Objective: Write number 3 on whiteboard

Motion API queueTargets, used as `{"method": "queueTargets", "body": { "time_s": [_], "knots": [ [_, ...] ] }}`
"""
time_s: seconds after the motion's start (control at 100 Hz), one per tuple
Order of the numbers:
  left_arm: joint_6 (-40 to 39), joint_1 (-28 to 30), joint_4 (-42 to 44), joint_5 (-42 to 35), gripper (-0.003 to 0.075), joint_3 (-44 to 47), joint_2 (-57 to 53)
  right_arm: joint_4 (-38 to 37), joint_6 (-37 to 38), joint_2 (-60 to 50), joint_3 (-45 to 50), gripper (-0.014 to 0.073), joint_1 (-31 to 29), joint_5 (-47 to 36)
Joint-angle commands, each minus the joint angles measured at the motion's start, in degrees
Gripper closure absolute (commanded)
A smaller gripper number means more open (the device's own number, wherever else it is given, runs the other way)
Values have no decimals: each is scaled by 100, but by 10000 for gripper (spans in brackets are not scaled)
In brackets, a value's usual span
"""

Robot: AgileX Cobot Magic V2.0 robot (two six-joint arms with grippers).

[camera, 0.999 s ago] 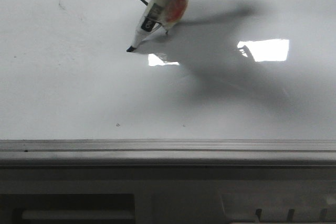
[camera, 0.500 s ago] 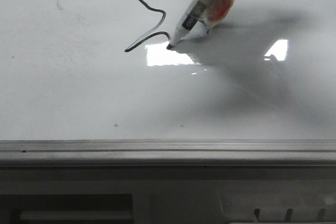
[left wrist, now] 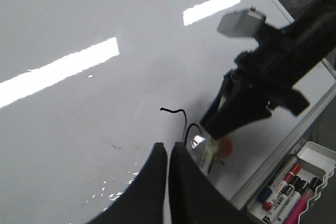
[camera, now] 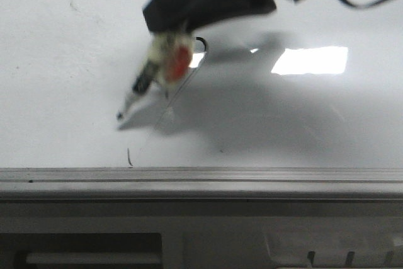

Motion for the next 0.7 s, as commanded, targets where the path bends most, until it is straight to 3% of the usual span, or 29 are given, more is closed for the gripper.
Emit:
{"method": "queueTargets", "body": {
  "time_s": [0.0,0.18,0.25,0.43,0.69],
  "knots": [
    [-61,4,-136,-328,691,-143,138,44,-129,-516,-787,653,-25,579],
    [194,4,-811,268,283,-479,845,-602,-165,-698,-1933,653,-25,1846],
    [786,4,-1336,515,217,-701,1179,-946,-215,-675,-2193,653,-11,2306],
    [2521,4,-2862,1160,277,-1157,1923,-1260,-509,-675,-2221,653,164,3063],
    [2690,4,-3495,1871,378,-1331,2807,-1487,-507,-675,-2221,653,992,2516]
  ]
}}
